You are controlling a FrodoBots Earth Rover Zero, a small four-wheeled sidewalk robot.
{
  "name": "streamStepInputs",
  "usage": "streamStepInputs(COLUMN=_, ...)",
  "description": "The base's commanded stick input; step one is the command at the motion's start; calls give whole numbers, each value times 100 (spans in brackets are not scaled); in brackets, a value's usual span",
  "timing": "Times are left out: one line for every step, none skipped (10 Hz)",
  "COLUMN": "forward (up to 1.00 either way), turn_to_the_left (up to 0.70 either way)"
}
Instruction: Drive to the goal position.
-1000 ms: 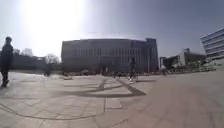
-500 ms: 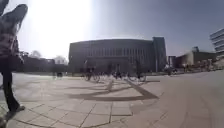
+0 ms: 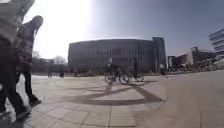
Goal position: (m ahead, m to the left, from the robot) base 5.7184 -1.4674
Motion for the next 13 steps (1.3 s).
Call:
streamStepInputs(forward=50, turn_to_the_left=0)
streamStepInputs(forward=50, turn_to_the_left=-1)
streamStepInputs(forward=50, turn_to_the_left=-37)
streamStepInputs(forward=50, turn_to_the_left=-50)
streamStepInputs(forward=50, turn_to_the_left=-44)
streamStepInputs(forward=50, turn_to_the_left=-16)
streamStepInputs(forward=50, turn_to_the_left=0)
streamStepInputs(forward=50, turn_to_the_left=0)
streamStepInputs(forward=50, turn_to_the_left=0)
streamStepInputs(forward=50, turn_to_the_left=0)
streamStepInputs(forward=50, turn_to_the_left=16)
streamStepInputs(forward=50, turn_to_the_left=4)
streamStepInputs(forward=50, turn_to_the_left=0)
